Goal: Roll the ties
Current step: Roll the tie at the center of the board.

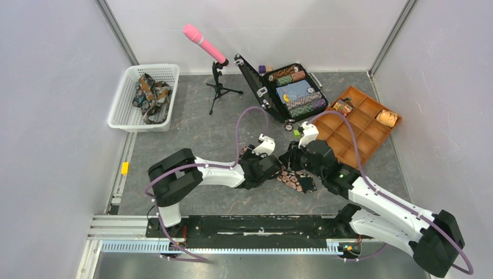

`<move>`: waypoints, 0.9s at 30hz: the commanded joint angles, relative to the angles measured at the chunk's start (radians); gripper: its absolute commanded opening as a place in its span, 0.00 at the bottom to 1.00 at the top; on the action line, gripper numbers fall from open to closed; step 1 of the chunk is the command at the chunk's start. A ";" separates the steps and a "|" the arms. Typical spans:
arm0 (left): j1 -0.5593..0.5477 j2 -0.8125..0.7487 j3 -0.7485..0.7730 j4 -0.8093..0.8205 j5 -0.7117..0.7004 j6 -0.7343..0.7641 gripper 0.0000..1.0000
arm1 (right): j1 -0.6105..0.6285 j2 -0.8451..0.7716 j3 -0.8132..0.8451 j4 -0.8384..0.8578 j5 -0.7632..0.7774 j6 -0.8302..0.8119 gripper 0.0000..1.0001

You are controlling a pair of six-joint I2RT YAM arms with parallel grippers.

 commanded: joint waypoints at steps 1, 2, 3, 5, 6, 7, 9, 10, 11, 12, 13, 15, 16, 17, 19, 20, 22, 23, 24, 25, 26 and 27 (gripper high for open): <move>-0.037 0.053 0.039 -0.055 -0.027 0.014 0.42 | 0.001 -0.075 0.069 -0.055 0.109 -0.015 0.37; -0.041 0.058 0.045 -0.055 -0.023 0.018 0.44 | 0.001 -0.090 0.073 -0.069 0.123 -0.019 0.38; -0.045 0.064 0.049 -0.058 -0.016 0.022 0.45 | 0.001 -0.102 0.079 -0.081 0.139 -0.025 0.38; -0.047 0.071 0.057 -0.058 0.011 0.031 0.48 | 0.001 -0.117 0.085 -0.104 0.163 -0.033 0.39; -0.047 0.073 0.060 -0.058 0.022 0.034 0.49 | 0.001 -0.123 0.085 -0.112 0.168 -0.035 0.39; -0.048 0.075 0.060 -0.058 0.032 0.032 0.50 | 0.000 -0.127 0.083 -0.119 0.171 -0.037 0.39; -0.048 0.071 0.060 -0.058 0.048 0.029 0.53 | 0.000 -0.133 0.074 -0.128 0.174 -0.036 0.39; -0.050 0.068 0.060 -0.058 0.053 0.027 0.54 | 0.000 -0.136 0.068 -0.131 0.174 -0.035 0.40; -0.048 0.065 0.060 -0.058 0.058 0.027 0.55 | -0.001 -0.140 0.060 -0.132 0.176 -0.033 0.40; -0.048 0.062 0.062 -0.058 0.063 0.028 0.55 | -0.001 -0.145 0.053 -0.133 0.176 -0.030 0.40; -0.048 0.057 0.063 -0.059 0.069 0.028 0.56 | 0.000 -0.148 0.044 -0.135 0.176 -0.027 0.40; -0.049 0.047 0.065 -0.058 0.078 0.031 0.57 | 0.000 -0.156 0.033 -0.138 0.176 -0.023 0.40; -0.048 0.041 0.065 -0.056 0.083 0.034 0.58 | 0.000 -0.160 0.028 -0.139 0.179 -0.020 0.41; -0.049 0.035 0.065 -0.051 0.088 0.038 0.59 | -0.001 -0.163 0.025 -0.139 0.180 -0.018 0.41; -0.048 0.026 0.066 -0.043 0.100 0.046 0.60 | 0.000 -0.167 0.020 -0.142 0.184 -0.015 0.42; -0.048 0.023 0.067 -0.039 0.110 0.053 0.60 | -0.001 -0.167 0.021 -0.144 0.186 -0.015 0.43; -0.048 0.019 0.071 -0.034 0.122 0.060 0.61 | -0.001 -0.169 0.022 -0.144 0.186 -0.013 0.44; -0.048 0.017 0.073 -0.034 0.127 0.063 0.61 | -0.001 -0.168 0.022 -0.144 0.186 -0.013 0.44; -0.049 0.017 0.075 -0.034 0.129 0.067 0.61 | 0.000 -0.168 0.022 -0.144 0.188 -0.012 0.45; -0.048 0.017 0.078 -0.037 0.129 0.069 0.61 | 0.000 -0.166 0.023 -0.144 0.186 -0.012 0.46; -0.048 0.017 0.081 -0.041 0.128 0.071 0.61 | 0.000 -0.165 0.023 -0.145 0.187 -0.012 0.48; -0.048 0.015 0.082 -0.044 0.127 0.071 0.61 | 0.000 -0.163 0.023 -0.146 0.186 -0.012 0.49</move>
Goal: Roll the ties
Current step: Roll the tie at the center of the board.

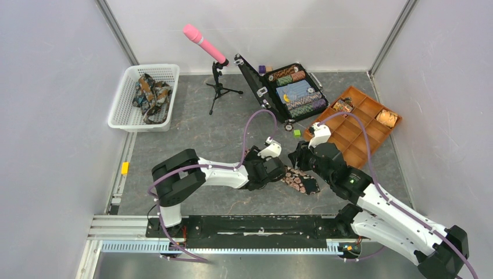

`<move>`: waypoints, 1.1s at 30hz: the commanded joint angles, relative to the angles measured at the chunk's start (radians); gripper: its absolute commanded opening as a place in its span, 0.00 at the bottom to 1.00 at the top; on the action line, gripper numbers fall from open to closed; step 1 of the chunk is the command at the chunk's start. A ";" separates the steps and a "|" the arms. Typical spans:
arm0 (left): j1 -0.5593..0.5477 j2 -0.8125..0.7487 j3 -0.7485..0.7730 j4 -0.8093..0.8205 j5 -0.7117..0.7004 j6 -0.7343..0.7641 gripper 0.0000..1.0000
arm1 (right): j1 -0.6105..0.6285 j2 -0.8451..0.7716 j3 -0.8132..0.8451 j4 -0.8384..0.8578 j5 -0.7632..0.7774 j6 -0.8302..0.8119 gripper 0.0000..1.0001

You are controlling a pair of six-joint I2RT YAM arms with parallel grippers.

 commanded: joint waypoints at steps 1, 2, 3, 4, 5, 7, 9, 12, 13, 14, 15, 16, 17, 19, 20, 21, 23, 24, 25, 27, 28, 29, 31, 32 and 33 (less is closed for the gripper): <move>-0.010 -0.027 0.028 0.008 0.058 0.024 0.62 | -0.001 -0.010 0.001 0.017 0.022 0.007 0.49; -0.010 -0.029 0.028 0.007 0.058 0.024 0.62 | 0.000 -0.009 -0.001 0.018 0.022 0.006 0.50; -0.009 -0.032 0.030 0.005 0.058 0.026 0.63 | 0.000 -0.007 -0.002 0.019 0.024 0.006 0.51; -0.009 -0.036 0.030 0.002 0.058 0.026 0.63 | 0.001 -0.004 -0.002 0.019 0.023 0.005 0.51; -0.009 -0.038 0.033 -0.002 0.057 0.027 0.64 | 0.001 -0.003 -0.002 0.018 0.023 0.006 0.52; -0.009 -0.045 0.040 -0.013 0.054 0.030 0.67 | 0.000 -0.001 -0.002 0.019 0.023 0.007 0.52; -0.010 -0.053 0.047 -0.019 0.053 0.034 0.68 | -0.001 0.000 -0.002 0.020 0.025 0.007 0.53; -0.009 -0.065 0.058 -0.030 0.046 0.041 0.69 | 0.001 0.004 -0.002 0.020 0.023 0.007 0.53; -0.009 -0.069 0.062 -0.033 0.044 0.044 0.70 | 0.000 0.005 -0.002 0.019 0.024 0.007 0.53; -0.009 -0.072 0.066 -0.036 0.043 0.046 0.71 | 0.000 0.005 -0.003 0.021 0.021 0.007 0.53; -0.009 -0.073 0.070 -0.038 0.040 0.049 0.71 | 0.000 0.006 -0.003 0.021 0.020 0.008 0.53; -0.009 -0.074 0.073 -0.044 0.040 0.049 0.71 | 0.000 0.006 -0.004 0.020 0.020 0.009 0.53; -0.009 -0.074 0.078 -0.048 0.039 0.049 0.71 | 0.000 0.006 -0.004 0.021 0.019 0.009 0.54; -0.009 -0.076 0.083 -0.056 0.041 0.049 0.71 | 0.000 0.008 -0.006 0.020 0.018 0.009 0.54; -0.009 -0.077 0.085 -0.056 0.042 0.049 0.71 | 0.000 0.007 -0.006 0.019 0.018 0.009 0.54; -0.009 -0.079 0.086 -0.059 0.044 0.048 0.71 | 0.000 0.007 -0.007 0.020 0.017 0.008 0.54; -0.009 -0.082 0.089 -0.064 0.044 0.048 0.71 | 0.000 0.010 -0.008 0.021 0.015 0.010 0.55; -0.009 -0.083 0.091 -0.067 0.045 0.046 0.71 | 0.000 0.010 -0.009 0.023 0.014 0.009 0.55; -0.009 -0.084 0.091 -0.067 0.046 0.046 0.71 | 0.000 0.011 -0.010 0.025 0.013 0.010 0.55; -0.009 -0.088 0.091 -0.069 0.053 0.043 0.72 | 0.000 0.012 -0.011 0.026 0.011 0.011 0.55; -0.009 -0.092 0.092 -0.071 0.057 0.040 0.72 | 0.000 0.012 -0.012 0.027 0.011 0.012 0.55; -0.009 -0.094 0.092 -0.074 0.061 0.034 0.71 | 0.001 0.011 -0.013 0.028 0.010 0.011 0.55; -0.009 -0.102 0.094 -0.082 0.068 0.021 0.71 | 0.000 0.014 -0.011 0.028 0.008 0.012 0.55; -0.009 -0.108 0.093 -0.082 0.074 0.015 0.71 | 0.000 0.015 -0.011 0.028 0.006 0.011 0.55; -0.010 -0.114 0.090 -0.082 0.082 0.011 0.71 | 0.000 0.016 -0.013 0.028 0.005 0.012 0.55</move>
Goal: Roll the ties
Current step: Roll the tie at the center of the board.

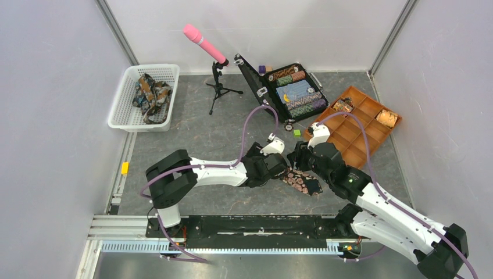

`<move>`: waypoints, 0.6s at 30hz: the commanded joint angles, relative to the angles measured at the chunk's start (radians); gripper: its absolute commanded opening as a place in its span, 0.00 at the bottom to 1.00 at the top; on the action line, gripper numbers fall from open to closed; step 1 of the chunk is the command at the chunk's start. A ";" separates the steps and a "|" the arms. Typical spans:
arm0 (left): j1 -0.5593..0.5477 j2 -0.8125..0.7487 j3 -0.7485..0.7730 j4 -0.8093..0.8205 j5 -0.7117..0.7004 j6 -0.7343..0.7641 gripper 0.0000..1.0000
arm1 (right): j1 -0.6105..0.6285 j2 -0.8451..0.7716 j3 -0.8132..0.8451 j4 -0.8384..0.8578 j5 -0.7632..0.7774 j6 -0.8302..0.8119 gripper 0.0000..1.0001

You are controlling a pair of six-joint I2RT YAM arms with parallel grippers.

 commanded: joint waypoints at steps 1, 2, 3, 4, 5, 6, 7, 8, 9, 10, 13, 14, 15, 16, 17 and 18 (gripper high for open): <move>-0.006 -0.077 0.030 -0.006 0.020 -0.006 0.71 | 0.000 0.002 -0.011 0.027 0.001 0.009 0.55; -0.006 -0.082 0.027 -0.003 0.026 -0.008 0.71 | 0.000 0.002 -0.011 0.027 0.002 0.010 0.55; -0.006 -0.085 0.025 0.001 0.030 -0.008 0.71 | 0.000 0.004 -0.011 0.027 0.001 0.009 0.55; -0.006 -0.086 0.026 0.004 0.037 -0.008 0.71 | 0.000 0.003 -0.011 0.027 -0.001 0.009 0.55; -0.006 -0.085 0.026 0.007 0.041 -0.008 0.71 | 0.001 0.005 -0.011 0.026 -0.002 0.008 0.55; -0.006 -0.083 0.026 0.009 0.048 -0.008 0.71 | 0.000 0.006 -0.011 0.028 -0.003 0.009 0.55; -0.007 -0.080 0.026 0.013 0.053 -0.007 0.71 | 0.000 0.007 -0.011 0.028 -0.003 0.006 0.56; -0.006 -0.075 0.026 0.017 0.060 -0.009 0.71 | 0.000 0.008 -0.011 0.027 -0.003 0.007 0.56; -0.008 -0.069 0.026 0.018 0.066 -0.010 0.71 | 0.000 0.008 -0.010 0.028 -0.002 0.006 0.56; -0.006 -0.065 0.026 0.022 0.072 -0.013 0.71 | 0.000 0.008 -0.010 0.027 -0.003 0.005 0.56; -0.006 -0.049 0.024 0.027 0.089 -0.020 0.71 | 0.000 0.008 -0.011 0.026 -0.003 0.006 0.56; -0.007 -0.045 0.024 0.030 0.095 -0.023 0.71 | 0.001 0.007 -0.011 0.025 -0.002 0.005 0.55; -0.006 -0.041 0.024 0.032 0.101 -0.025 0.71 | 0.000 0.007 -0.012 0.025 -0.003 0.004 0.56; -0.006 -0.039 0.024 0.035 0.107 -0.026 0.71 | 0.001 0.005 -0.013 0.026 -0.001 0.004 0.56; -0.006 -0.036 0.023 0.038 0.113 -0.027 0.70 | 0.000 0.004 -0.014 0.026 -0.001 0.005 0.56; -0.006 -0.033 0.022 0.043 0.119 -0.026 0.70 | 0.000 0.004 -0.016 0.026 -0.001 0.006 0.56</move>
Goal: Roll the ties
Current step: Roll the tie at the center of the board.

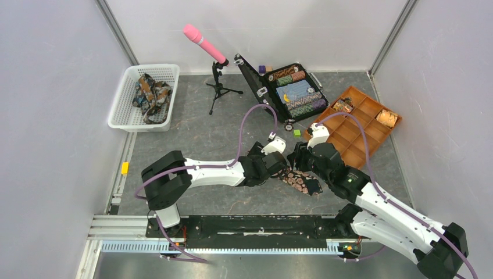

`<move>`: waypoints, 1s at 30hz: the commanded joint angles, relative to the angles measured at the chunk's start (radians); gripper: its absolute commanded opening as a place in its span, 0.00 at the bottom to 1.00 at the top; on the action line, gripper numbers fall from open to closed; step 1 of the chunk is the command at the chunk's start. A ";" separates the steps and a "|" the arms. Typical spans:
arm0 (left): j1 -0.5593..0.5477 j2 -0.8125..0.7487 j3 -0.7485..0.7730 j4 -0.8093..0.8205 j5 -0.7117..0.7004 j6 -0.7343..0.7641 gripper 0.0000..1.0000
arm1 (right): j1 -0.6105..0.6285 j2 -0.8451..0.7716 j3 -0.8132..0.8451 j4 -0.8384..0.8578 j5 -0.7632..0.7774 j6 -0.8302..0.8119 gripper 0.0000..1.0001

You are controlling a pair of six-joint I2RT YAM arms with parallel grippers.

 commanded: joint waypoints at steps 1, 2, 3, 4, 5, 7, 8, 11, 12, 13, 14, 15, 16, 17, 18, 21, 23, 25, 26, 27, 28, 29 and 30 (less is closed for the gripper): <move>-0.005 0.019 0.020 0.050 0.031 -0.026 0.70 | 0.000 -0.005 -0.009 0.026 0.000 0.003 0.56; -0.005 0.021 0.018 0.055 0.036 -0.026 0.70 | -0.001 -0.005 -0.009 0.025 0.000 0.002 0.56; -0.005 0.023 0.018 0.058 0.040 -0.026 0.70 | 0.000 -0.006 -0.009 0.026 0.000 0.003 0.56; -0.005 0.026 0.017 0.061 0.048 -0.026 0.70 | 0.000 -0.007 -0.010 0.026 0.000 0.003 0.56; -0.005 0.029 0.016 0.064 0.057 -0.026 0.70 | 0.000 -0.007 -0.011 0.027 -0.001 0.002 0.56; -0.005 0.033 0.015 0.074 0.077 -0.028 0.70 | 0.001 -0.008 -0.012 0.025 -0.001 0.001 0.56; -0.005 0.036 0.015 0.078 0.084 -0.030 0.70 | -0.001 -0.009 -0.013 0.025 0.000 0.000 0.56; -0.005 0.043 0.013 0.085 0.102 -0.035 0.70 | 0.000 -0.013 -0.014 0.024 0.002 0.001 0.56; -0.005 0.046 0.013 0.087 0.108 -0.036 0.70 | 0.000 -0.012 -0.015 0.024 0.001 0.001 0.56; -0.005 0.049 0.014 0.089 0.112 -0.035 0.70 | 0.000 -0.014 -0.016 0.024 0.002 0.001 0.56; -0.005 0.052 0.015 0.092 0.118 -0.036 0.70 | 0.001 -0.015 -0.016 0.024 0.001 0.002 0.56; -0.005 0.055 0.015 0.093 0.124 -0.036 0.70 | 0.000 -0.014 -0.018 0.025 0.002 0.001 0.56; -0.005 0.057 0.014 0.095 0.130 -0.037 0.70 | 0.000 -0.015 -0.018 0.024 0.001 0.001 0.56; -0.003 0.060 0.013 0.096 0.135 -0.039 0.71 | -0.001 -0.015 -0.018 0.025 0.003 0.001 0.56; -0.002 0.064 0.013 0.098 0.143 -0.042 0.70 | -0.001 -0.015 -0.018 0.024 0.002 0.001 0.56; 0.006 0.070 0.003 0.106 0.169 -0.053 0.71 | 0.000 -0.014 -0.018 0.024 0.002 0.002 0.56; 0.011 0.075 0.000 0.106 0.181 -0.064 0.71 | 0.000 -0.012 -0.018 0.024 0.002 0.002 0.56; 0.017 0.080 -0.005 0.107 0.195 -0.075 0.71 | 0.000 -0.009 -0.020 0.025 0.002 -0.001 0.56; 0.019 0.081 -0.008 0.110 0.203 -0.079 0.71 | 0.000 -0.009 -0.020 0.024 0.002 0.000 0.56; 0.023 0.082 -0.011 0.113 0.210 -0.082 0.71 | -0.001 -0.011 -0.020 0.024 0.003 0.000 0.56; 0.025 0.085 -0.013 0.117 0.214 -0.085 0.71 | 0.000 -0.011 -0.021 0.024 0.002 -0.001 0.56; 0.029 0.086 -0.014 0.116 0.216 -0.088 0.71 | 0.000 -0.010 -0.021 0.024 0.004 0.000 0.56; 0.031 0.087 -0.013 0.115 0.216 -0.088 0.71 | 0.000 -0.010 -0.021 0.023 0.004 0.000 0.56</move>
